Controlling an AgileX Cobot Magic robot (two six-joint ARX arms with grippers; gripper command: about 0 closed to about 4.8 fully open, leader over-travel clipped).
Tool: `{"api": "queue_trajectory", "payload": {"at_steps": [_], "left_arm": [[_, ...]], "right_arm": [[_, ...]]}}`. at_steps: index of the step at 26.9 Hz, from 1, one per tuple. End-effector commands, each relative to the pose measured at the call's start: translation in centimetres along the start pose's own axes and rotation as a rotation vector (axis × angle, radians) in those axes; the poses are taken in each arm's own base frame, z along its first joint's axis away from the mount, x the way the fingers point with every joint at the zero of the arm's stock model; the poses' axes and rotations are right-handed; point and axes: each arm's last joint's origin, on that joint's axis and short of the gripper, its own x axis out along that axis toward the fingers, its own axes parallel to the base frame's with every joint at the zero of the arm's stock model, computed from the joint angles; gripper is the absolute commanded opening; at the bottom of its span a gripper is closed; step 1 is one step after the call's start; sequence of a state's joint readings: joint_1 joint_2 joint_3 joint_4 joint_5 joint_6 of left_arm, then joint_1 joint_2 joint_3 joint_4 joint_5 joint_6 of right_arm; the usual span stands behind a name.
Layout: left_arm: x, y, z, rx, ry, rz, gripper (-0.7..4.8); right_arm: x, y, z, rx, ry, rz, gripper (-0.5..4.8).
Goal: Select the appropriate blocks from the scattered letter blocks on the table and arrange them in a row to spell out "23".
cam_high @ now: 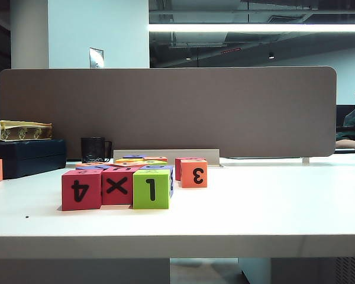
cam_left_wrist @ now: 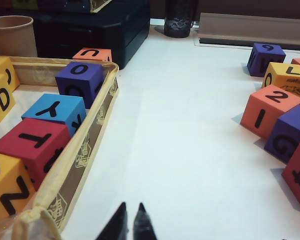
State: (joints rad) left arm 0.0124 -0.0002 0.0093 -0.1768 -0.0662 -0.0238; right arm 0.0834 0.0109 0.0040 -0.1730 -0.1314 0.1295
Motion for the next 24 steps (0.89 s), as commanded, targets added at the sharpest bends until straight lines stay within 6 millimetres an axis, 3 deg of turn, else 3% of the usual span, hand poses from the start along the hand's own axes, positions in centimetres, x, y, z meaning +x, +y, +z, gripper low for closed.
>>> {"api": "queue_trajectory", "payload": {"at_steps": [1, 13, 24], "left_arm": [[0.0, 0.0, 0.0, -0.003, 0.008, -0.012, 0.21], [0.0, -0.1, -0.1, -0.015, 0.010, -0.027, 0.21], [0.0, -0.1, -0.1, -0.014, 0.010, -0.027, 0.21]], "right_arm": [[0.0, 0.0, 0.2, -0.006, -0.028, 0.005, -0.01], [-0.1, 0.1, 0.5, -0.007, -0.042, 0.008, -0.01], [-1.3, 0.6, 3.2, -0.013, -0.110, 0.016, -0.01]]}}
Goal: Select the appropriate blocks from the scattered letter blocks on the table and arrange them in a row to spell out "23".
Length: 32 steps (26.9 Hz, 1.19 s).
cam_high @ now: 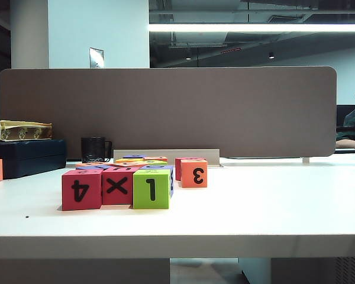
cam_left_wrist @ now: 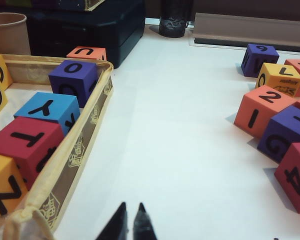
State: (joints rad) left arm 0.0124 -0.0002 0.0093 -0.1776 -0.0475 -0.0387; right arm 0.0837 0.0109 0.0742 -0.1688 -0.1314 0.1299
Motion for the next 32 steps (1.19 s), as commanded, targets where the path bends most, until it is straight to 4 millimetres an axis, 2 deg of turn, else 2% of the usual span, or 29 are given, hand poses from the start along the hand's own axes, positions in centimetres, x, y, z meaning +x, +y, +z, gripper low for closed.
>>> {"api": "queue_trajectory", "payload": {"at_steps": [1, 4, 10, 12, 14, 19, 23, 28, 32], "left_arm": [[0.0, 0.0, -0.1, 0.001, 0.009, -0.008, 0.21], [0.0, 0.0, -0.1, 0.001, 0.009, -0.008, 0.21], [0.0, 0.0, -0.1, 0.001, 0.009, -0.008, 0.21], [0.0, 0.0, -0.1, 0.001, 0.009, -0.008, 0.21], [0.0, 0.0, -0.1, 0.000, 0.009, -0.008, 0.21], [0.0, 0.0, -0.1, 0.000, 0.008, -0.008, 0.21], [0.0, 0.0, -0.1, -0.003, 0.008, -0.008, 0.21], [0.0, 0.0, -0.1, -0.003, 0.008, -0.011, 0.21], [0.0, -0.2, 0.0, -0.003, 0.009, -0.050, 0.21]], "right_arm": [[-0.6, 0.3, 1.4, -0.003, -0.035, 0.006, -0.01], [-1.0, 0.4, 2.3, -0.004, -0.041, 0.008, -0.01], [-2.9, 1.1, 5.7, -0.014, -0.109, 0.019, -0.01], [-3.9, 1.5, 7.2, -0.017, -0.133, 0.030, -0.01], [-5.8, 2.3, 9.4, -0.031, -0.161, 0.121, -0.01], [-8.2, 3.1, 11.4, -0.038, -0.153, 0.194, -0.01], [-8.9, 3.3, 11.3, -0.026, -0.083, 0.248, -0.01], [-9.1, 3.6, 10.3, 0.083, 0.058, 0.385, -0.01], [-9.1, 3.7, 9.8, 0.100, 0.110, 0.417, -0.01]]}}
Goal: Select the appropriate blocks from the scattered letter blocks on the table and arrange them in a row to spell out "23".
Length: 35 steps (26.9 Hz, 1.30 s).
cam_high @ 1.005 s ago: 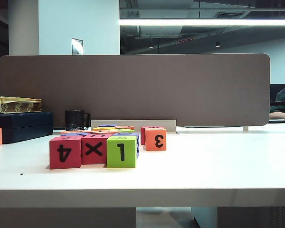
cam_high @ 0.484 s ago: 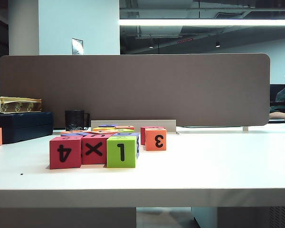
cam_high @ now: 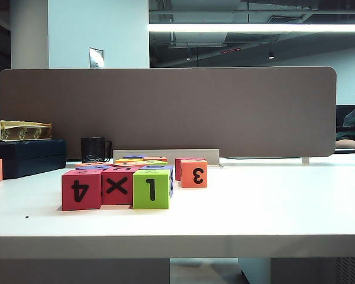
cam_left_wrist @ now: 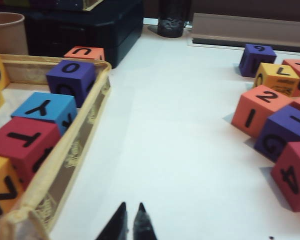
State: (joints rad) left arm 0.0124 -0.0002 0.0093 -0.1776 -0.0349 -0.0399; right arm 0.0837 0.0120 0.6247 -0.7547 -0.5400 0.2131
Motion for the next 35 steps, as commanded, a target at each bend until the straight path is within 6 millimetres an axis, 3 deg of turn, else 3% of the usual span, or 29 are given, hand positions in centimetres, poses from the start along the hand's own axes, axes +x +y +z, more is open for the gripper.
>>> {"api": "queue_trajectory", "payload": {"at_steps": [1, 6, 11, 19, 23, 29, 35], "left_arm": [[0.0, -0.1, 0.0, -0.002, 0.009, -0.049, 0.21], [-0.3, -0.6, 0.6, -0.142, 0.006, -0.194, 0.19], [-1.1, -1.0, 2.7, -0.330, -0.024, -0.346, 0.14], [-4.3, -1.3, 8.8, -0.319, -0.200, -0.447, -0.06], [-4.8, -1.5, 11.2, -0.312, -0.216, -0.476, -0.06], [-2.0, -1.8, 14.9, -0.198, -0.109, -0.484, -0.06], [3.1, -2.1, 16.7, -0.190, 0.061, -0.467, -0.06]], "right_arm": [[-0.2, 0.2, -0.2, 0.010, 0.014, 0.023, -0.01], [-0.2, 0.2, -0.3, 0.015, 0.024, 0.028, -0.01], [-0.2, 0.2, -0.3, 0.015, 0.024, 0.028, -0.01], [-0.2, 0.2, -0.3, 0.014, 0.024, 0.027, -0.01], [-0.2, 0.2, -0.3, 0.014, 0.024, 0.028, -0.01], [-0.2, 0.2, -0.1, -0.004, 0.011, 0.041, -0.01], [-0.3, 0.5, 1.0, -0.075, -0.096, 0.070, -0.01]]}}
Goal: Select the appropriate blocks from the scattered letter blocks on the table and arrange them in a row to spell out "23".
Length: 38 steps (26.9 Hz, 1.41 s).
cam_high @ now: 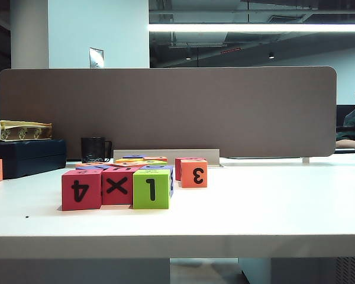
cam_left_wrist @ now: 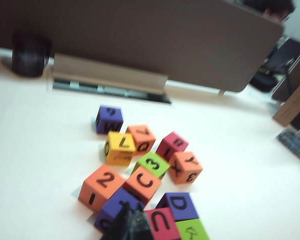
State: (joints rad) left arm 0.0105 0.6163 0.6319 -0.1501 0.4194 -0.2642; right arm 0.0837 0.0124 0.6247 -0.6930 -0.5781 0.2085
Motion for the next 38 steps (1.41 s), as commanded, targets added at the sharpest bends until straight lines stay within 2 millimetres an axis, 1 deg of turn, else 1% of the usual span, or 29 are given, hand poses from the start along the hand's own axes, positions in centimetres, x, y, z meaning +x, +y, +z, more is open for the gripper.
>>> {"api": "queue_trajectory", "payload": {"at_steps": [1, 5, 9, 13, 17, 20, 32, 35, 38], "left_arm": [[2.0, 0.7, 0.6, 0.037, 0.058, -0.003, -0.06], [4.4, 1.7, 0.7, 0.085, 0.117, 0.003, -0.06], [5.7, 2.3, 0.1, 0.073, 0.172, 0.004, -0.06], [6.1, 2.0, -0.2, 0.164, 0.186, -0.014, -0.06], [6.3, 1.7, -0.3, 0.209, 0.188, 0.025, -0.06], [6.7, 1.5, -0.5, 0.214, 0.201, 0.014, -0.06], [8.0, 1.7, -1.4, 0.197, 0.260, -0.006, -0.06], [8.9, 1.3, -1.2, 0.197, 0.288, -0.029, -0.06], [10.7, 0.9, 0.0, 0.187, 0.337, -0.044, -0.06]], "right_arm": [[-0.2, 0.3, 0.5, -0.038, -0.049, 0.030, -0.01], [0.5, 0.0, 0.6, -0.010, 0.001, 0.059, -0.01], [1.7, -0.7, 0.8, 0.033, 0.068, 0.086, -0.01], [2.4, -1.1, 0.9, 0.058, 0.101, 0.078, -0.01], [2.8, -1.4, 1.1, 0.062, 0.108, 0.074, -0.01], [2.9, -1.4, 1.1, 0.064, 0.110, 0.074, -0.01], [2.9, -1.4, 1.1, 0.067, 0.115, 0.073, -0.01], [2.9, -1.4, 1.1, 0.067, 0.114, 0.072, -0.01], [3.3, -1.7, 1.2, 0.077, 0.128, 0.070, -0.01]]}}
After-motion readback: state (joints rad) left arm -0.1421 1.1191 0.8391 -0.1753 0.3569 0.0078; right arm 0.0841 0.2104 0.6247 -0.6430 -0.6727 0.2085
